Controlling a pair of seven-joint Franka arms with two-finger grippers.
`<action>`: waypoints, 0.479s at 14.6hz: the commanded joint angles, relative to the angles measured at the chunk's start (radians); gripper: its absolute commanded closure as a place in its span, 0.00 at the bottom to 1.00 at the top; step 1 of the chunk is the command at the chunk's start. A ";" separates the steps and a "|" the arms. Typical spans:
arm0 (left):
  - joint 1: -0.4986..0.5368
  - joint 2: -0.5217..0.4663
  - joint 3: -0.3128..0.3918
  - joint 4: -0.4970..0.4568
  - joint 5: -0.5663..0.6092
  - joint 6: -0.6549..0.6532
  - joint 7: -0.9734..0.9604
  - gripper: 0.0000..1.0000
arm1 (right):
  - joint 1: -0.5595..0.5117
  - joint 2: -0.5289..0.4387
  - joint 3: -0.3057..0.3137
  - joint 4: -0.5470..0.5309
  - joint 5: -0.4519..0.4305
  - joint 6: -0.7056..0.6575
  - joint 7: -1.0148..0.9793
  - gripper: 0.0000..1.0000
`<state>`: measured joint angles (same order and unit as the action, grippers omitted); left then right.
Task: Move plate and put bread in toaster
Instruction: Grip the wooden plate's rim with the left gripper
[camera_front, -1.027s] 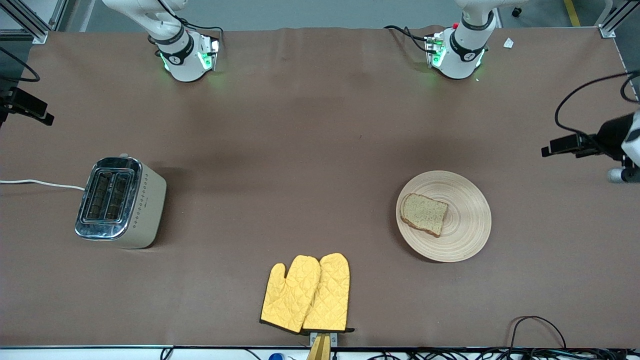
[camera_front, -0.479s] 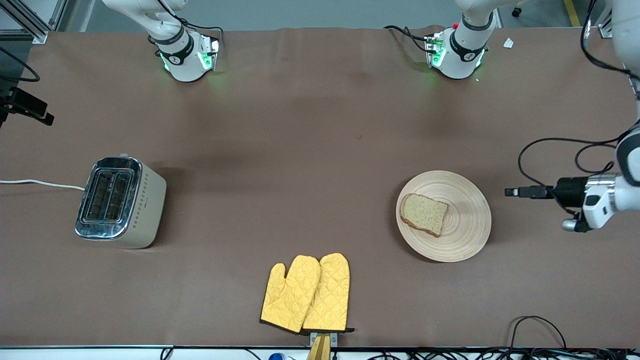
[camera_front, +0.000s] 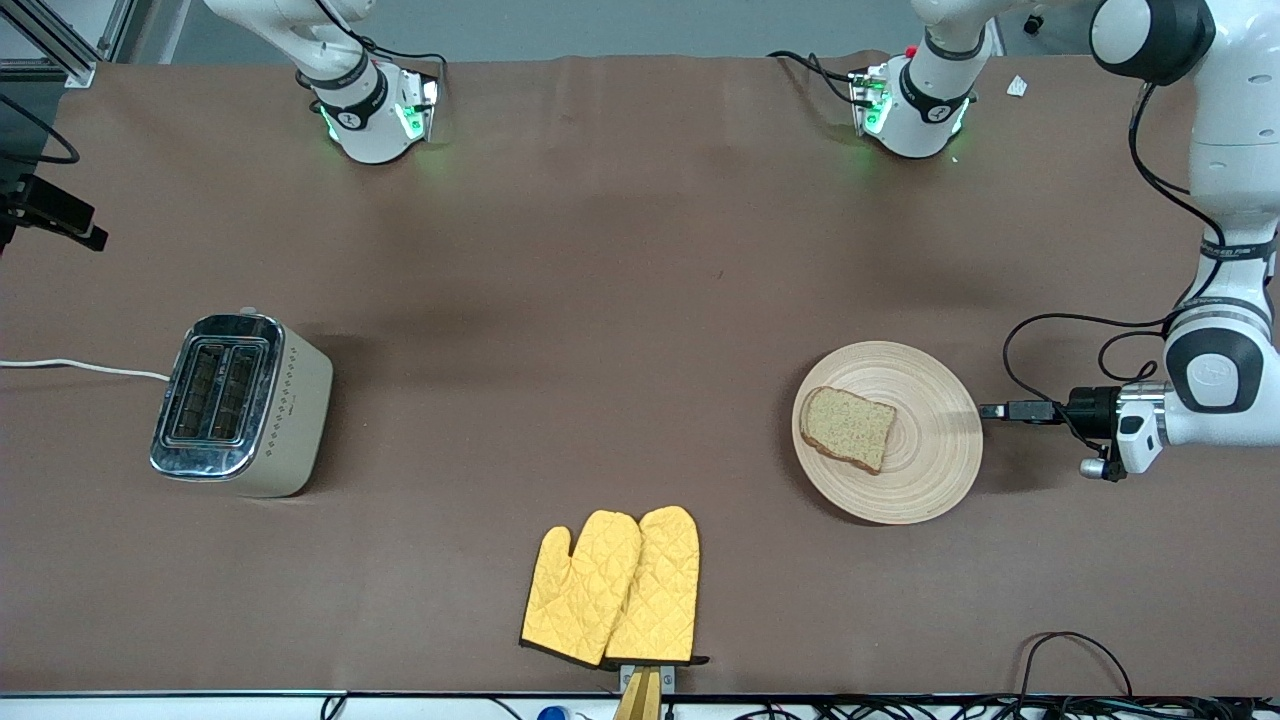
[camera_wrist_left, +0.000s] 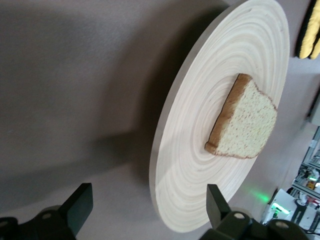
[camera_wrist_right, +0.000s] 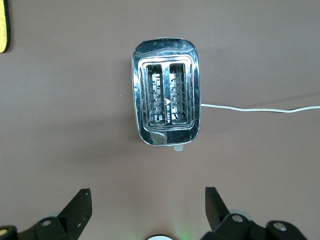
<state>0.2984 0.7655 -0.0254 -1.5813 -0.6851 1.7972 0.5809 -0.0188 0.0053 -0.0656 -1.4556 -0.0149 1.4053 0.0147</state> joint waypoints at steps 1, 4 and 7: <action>-0.011 0.023 -0.010 0.020 -0.063 0.024 0.014 0.00 | -0.004 0.004 0.003 0.012 0.009 -0.009 0.013 0.00; -0.028 0.040 -0.011 0.018 -0.103 0.048 0.014 0.03 | -0.006 0.004 0.003 0.012 0.009 -0.009 0.011 0.00; -0.028 0.058 -0.011 0.018 -0.102 0.051 0.078 0.37 | -0.004 0.004 0.003 0.012 0.009 -0.009 0.013 0.00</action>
<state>0.2665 0.8020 -0.0363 -1.5791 -0.7698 1.8439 0.6013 -0.0188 0.0053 -0.0656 -1.4556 -0.0149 1.4053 0.0147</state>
